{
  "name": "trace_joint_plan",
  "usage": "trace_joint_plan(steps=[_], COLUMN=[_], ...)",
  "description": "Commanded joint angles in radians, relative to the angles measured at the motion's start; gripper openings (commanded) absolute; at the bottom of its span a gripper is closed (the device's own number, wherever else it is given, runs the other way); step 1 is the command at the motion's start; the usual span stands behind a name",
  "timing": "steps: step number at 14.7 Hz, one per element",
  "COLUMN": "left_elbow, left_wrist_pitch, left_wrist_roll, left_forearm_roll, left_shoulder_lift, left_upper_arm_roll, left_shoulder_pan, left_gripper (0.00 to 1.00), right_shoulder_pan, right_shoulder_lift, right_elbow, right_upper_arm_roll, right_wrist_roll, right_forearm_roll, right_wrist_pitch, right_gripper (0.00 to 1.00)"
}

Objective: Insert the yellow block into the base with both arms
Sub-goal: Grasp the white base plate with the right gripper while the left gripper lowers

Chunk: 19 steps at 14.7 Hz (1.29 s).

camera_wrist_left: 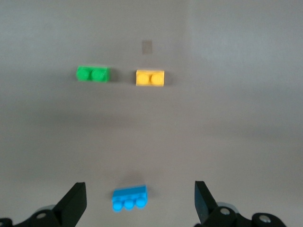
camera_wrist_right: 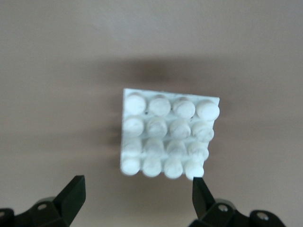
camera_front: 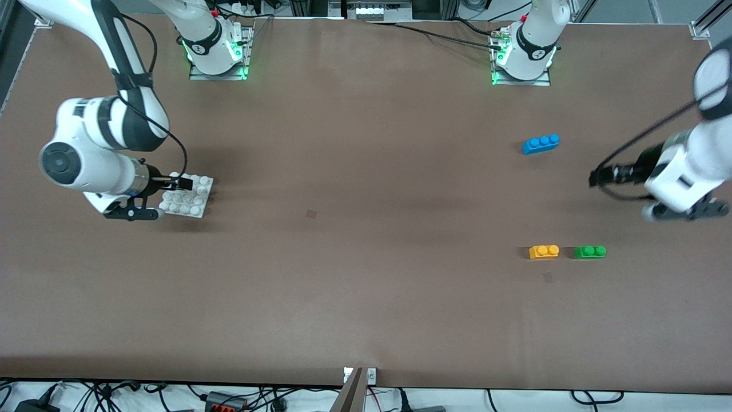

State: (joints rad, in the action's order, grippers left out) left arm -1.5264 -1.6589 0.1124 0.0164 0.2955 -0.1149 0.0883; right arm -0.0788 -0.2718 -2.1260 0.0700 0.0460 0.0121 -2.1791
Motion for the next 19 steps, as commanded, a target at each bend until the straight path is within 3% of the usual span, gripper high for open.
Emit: trace_joint_plan(steps=[1,3,4,6,10,14,17,19], left_elbow=[0.000,-0.003,-0.015,-0.037,-0.037,-0.046,-0.055,-0.057], left_wrist_pitch=[-0.125,-0.203,-0.252,-0.353,-0.490,-0.538,-0.579,-0.582], left_wrist_roll=[-0.005,-0.038,-0.087,-0.173,-0.236,-0.238,-0.221,-0.221], left_forearm_roll=[-0.009,-0.010,-0.010,-0.009,-0.010,-0.010,-0.010,-0.010], left_shoulder_lift=[0.085,0.131,0.157,0.200,0.287,0.333,0.367,0.379], left_upper_arm_roll=[-0.006,-0.008,-0.008,-0.008,-0.008,-0.006,-0.002,0.000], left_shoulder_pan=[-0.007,-0.007,0.002,0.024,0.024,0.024,0.021,0.027], left_gripper=[1.00,1.00,1.00,1.00,1.00,1.00,1.00,1.00], right_shoulder_pan=[0.024,0.031,0.043,0.059,0.114,0.117,0.116,0.113], right_shoulder_lift=[0.054,0.025,0.019,0.000,-0.052,-0.089,-0.096,-0.096], right_elbow=[-0.169,-0.172,-0.172,-0.170,-0.169,-0.169,-0.169,-0.169], right_upper_arm_roll=[-0.004,-0.003,-0.003,-0.003,-0.003,-0.003,-0.004,-0.006], right_wrist_roll=[-0.044,-0.044,-0.049,-0.052,-0.121,-0.127,-0.129,-0.126], right_forearm_roll=[-0.007,-0.007,-0.009,-0.012,-0.017,-0.017,-0.015,-0.015], right_wrist_pitch=[-0.192,-0.231,-0.229,-0.231,-0.306,-0.366,-0.363,-0.360], right_gripper=[1.00,1.00,0.89,0.80,0.80,0.77,0.61,0.57])
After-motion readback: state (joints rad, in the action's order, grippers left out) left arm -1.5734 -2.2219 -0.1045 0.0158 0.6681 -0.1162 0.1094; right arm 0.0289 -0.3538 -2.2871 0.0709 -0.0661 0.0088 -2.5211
